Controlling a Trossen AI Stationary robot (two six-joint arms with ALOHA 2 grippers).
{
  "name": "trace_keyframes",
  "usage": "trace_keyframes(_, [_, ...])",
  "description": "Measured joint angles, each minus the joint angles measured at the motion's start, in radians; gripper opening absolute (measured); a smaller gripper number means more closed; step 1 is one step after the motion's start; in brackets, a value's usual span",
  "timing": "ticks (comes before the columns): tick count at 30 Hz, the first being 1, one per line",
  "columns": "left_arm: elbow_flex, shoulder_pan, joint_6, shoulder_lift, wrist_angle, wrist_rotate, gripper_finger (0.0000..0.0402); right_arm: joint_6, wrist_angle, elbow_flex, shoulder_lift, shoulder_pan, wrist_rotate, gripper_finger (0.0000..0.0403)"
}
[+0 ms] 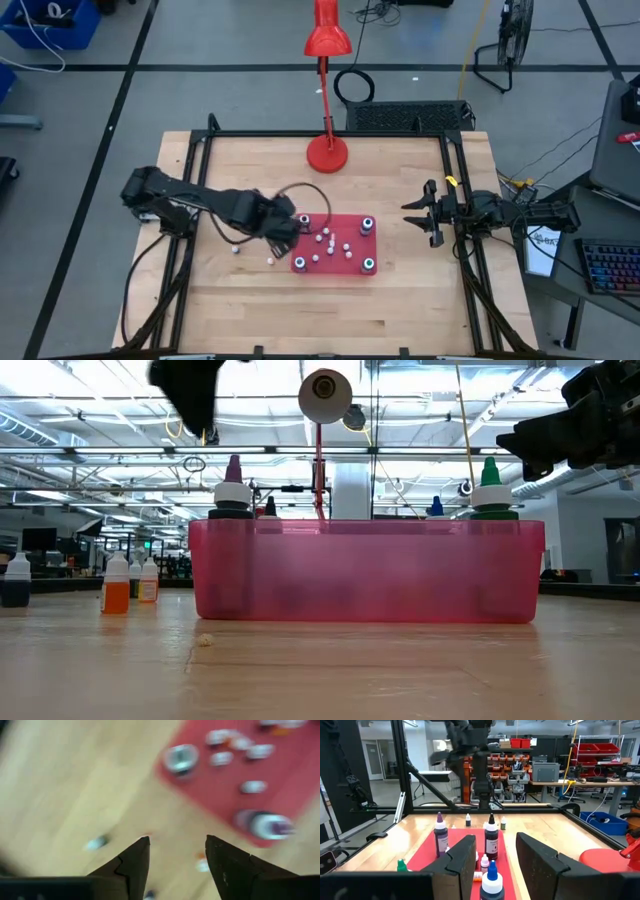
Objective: Pick & Place food coloring
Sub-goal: Put the small green food coloring bottle into the pink bin
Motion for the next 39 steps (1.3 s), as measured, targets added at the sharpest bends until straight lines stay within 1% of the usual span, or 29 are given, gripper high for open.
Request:
trace_keyframes(3, [-0.076, 0.009, -0.076, -0.055, -0.032, -0.040, 0.0214, 0.000, -0.001, 0.000, 0.001, 0.000, 0.000, 0.0130])
trace_keyframes(6, [-0.191, 0.032, -0.106, -0.119, 0.030, -0.041, 0.0239, 0.000, -0.001, 0.000, 0.001, 0.000, 0.000, 0.0130])
trace_keyframes(10, [-0.373, 0.090, -0.116, -0.187, 0.108, -0.005, 0.0271, 0.000, -0.001, 0.000, 0.001, 0.000, 0.000, 0.0130])
trace_keyframes(14, [-0.516, 0.156, -0.121, -0.219, 0.178, 0.041, 0.0287, 0.000, -0.001, 0.000, 0.001, 0.000, 0.000, 0.0130])
trace_keyframes(17, [-0.595, 0.214, -0.087, -0.225, 0.231, 0.076, 0.0288, 0.000, -0.001, 0.000, 0.001, 0.000, 0.000, 0.0130])
trace_keyframes(22, [-0.685, 0.303, 0.008, -0.224, 0.345, 0.137, 0.0273, 0.000, -0.001, 0.000, 0.001, 0.000, 0.000, 0.0130])
trace_keyframes(25, [-0.716, 0.345, 0.045, -0.223, 0.389, 0.145, 0.0264, 0.000, -0.001, 0.000, 0.001, 0.000, 0.000, 0.0130])
trace_keyframes(32, [-0.778, 0.418, 0.090, -0.224, 0.407, 0.138, 0.0253, 0.000, -0.001, 0.000, 0.001, 0.000, 0.000, 0.0130])
trace_keyframes(39, [-0.865, 0.466, 0.138, -0.224, 0.542, 0.180, 0.0253, 0.000, -0.002, 0.000, 0.001, 0.000, 0.000, 0.0130])
